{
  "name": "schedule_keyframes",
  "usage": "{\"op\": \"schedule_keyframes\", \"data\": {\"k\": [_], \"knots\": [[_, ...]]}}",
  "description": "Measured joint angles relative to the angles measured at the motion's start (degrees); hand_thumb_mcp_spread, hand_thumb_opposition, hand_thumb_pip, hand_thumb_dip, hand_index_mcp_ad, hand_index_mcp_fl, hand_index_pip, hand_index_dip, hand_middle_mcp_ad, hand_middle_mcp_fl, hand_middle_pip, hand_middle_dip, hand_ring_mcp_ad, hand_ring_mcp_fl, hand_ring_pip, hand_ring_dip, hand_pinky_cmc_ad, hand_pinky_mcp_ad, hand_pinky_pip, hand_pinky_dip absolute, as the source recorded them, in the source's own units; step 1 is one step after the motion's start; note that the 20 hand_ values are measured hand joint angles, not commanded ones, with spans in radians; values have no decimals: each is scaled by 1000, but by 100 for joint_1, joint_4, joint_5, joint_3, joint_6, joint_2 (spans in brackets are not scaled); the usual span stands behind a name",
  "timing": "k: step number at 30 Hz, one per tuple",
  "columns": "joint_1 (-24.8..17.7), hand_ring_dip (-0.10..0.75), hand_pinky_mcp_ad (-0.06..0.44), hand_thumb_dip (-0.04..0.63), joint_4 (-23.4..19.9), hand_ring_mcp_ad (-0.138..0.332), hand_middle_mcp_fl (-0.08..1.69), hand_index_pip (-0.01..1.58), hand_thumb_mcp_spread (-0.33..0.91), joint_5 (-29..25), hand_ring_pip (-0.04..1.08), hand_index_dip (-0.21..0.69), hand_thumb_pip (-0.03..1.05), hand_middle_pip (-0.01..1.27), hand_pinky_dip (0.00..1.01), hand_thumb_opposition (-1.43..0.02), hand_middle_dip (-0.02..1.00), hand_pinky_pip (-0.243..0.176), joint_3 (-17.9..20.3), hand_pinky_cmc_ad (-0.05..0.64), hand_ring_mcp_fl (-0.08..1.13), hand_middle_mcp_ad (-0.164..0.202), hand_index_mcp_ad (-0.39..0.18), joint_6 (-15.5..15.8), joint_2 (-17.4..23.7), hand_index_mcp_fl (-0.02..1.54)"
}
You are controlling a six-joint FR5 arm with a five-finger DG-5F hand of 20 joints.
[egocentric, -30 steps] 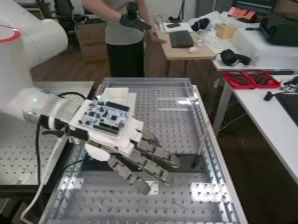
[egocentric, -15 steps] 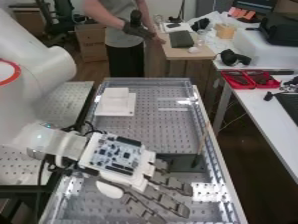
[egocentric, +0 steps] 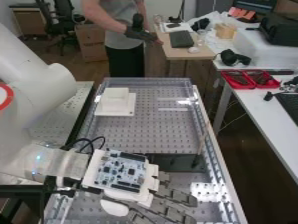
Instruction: Grab the paper clip and place it in the clear container
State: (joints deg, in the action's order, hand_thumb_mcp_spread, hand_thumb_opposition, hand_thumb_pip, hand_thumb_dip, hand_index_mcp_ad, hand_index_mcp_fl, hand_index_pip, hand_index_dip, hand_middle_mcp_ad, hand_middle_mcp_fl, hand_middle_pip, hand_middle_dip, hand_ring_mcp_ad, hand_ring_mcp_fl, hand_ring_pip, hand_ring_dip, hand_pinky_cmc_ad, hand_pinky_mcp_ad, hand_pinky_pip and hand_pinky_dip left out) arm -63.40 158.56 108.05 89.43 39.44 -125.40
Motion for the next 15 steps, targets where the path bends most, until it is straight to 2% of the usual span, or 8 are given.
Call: {"op": "schedule_keyframes", "data": {"k": [3,8,9,15], "knots": [[14,98,312,269,-47,145,63,1545,368,152,98,124,710,129,396,-822,157,-75,-53,367,0,37,-105,56,-65,141],[15,98,309,269,-108,150,63,1543,384,253,98,124,710,129,363,-822,161,-75,-118,365,-2,35,-106,28,-134,180],[14,99,312,269,-112,147,63,1541,384,272,98,124,710,127,363,-822,157,-59,-135,365,-2,37,-103,23,-150,192],[11,103,311,269,-80,129,59,1555,405,349,91,124,705,131,340,-822,173,-42,-210,354,0,35,-112,53,-222,206]]}}
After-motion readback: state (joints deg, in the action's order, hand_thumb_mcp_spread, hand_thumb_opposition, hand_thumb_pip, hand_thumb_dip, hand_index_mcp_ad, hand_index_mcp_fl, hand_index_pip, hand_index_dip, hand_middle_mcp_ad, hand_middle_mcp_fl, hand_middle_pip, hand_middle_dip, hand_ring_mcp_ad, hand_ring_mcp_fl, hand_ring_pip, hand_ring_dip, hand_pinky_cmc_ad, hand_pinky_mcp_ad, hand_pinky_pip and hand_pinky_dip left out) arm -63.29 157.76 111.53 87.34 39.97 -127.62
